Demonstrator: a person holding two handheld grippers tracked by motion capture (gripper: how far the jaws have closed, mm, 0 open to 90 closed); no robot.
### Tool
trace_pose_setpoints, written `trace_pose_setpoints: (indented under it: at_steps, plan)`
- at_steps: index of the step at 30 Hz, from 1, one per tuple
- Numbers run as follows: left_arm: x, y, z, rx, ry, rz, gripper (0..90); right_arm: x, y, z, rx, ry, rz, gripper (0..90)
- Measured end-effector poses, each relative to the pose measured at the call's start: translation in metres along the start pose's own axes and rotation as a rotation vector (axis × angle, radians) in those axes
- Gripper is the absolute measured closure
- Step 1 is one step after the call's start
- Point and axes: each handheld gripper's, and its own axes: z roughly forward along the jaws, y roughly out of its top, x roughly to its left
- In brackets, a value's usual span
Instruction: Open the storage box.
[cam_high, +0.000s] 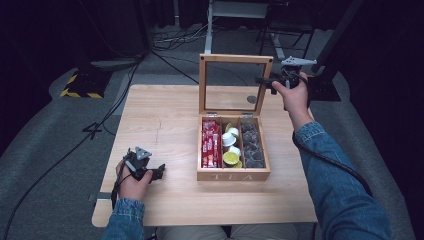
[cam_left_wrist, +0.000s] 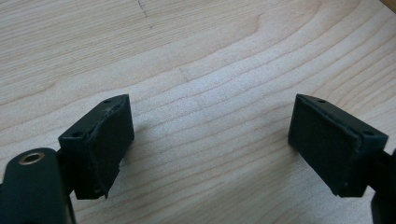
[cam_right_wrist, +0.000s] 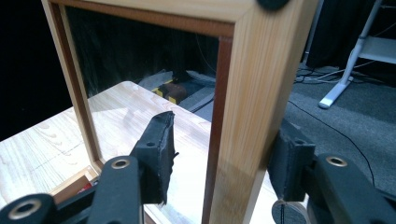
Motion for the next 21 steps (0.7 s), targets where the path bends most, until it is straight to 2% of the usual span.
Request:
trace_pose_setpoints:
  at_steps: [12, 17, 21]
  plan:
    - [0.000, 0.002, 0.002, 0.004, 0.001, -0.001, 13.0, -0.004, -0.012, 0.014, 0.022, -0.027, 0.032, 38.1]
    - [-0.001, 0.003, 0.003, 0.005, 0.001, -0.008, 12.6, -0.007, -0.018, 0.020, 0.049, -0.044, 0.054, 32.7]
    - [-0.001, 0.003, 0.003, 0.005, 0.001, -0.008, 12.5, -0.008, -0.023, 0.024, 0.048, -0.048, 0.065, 32.7]
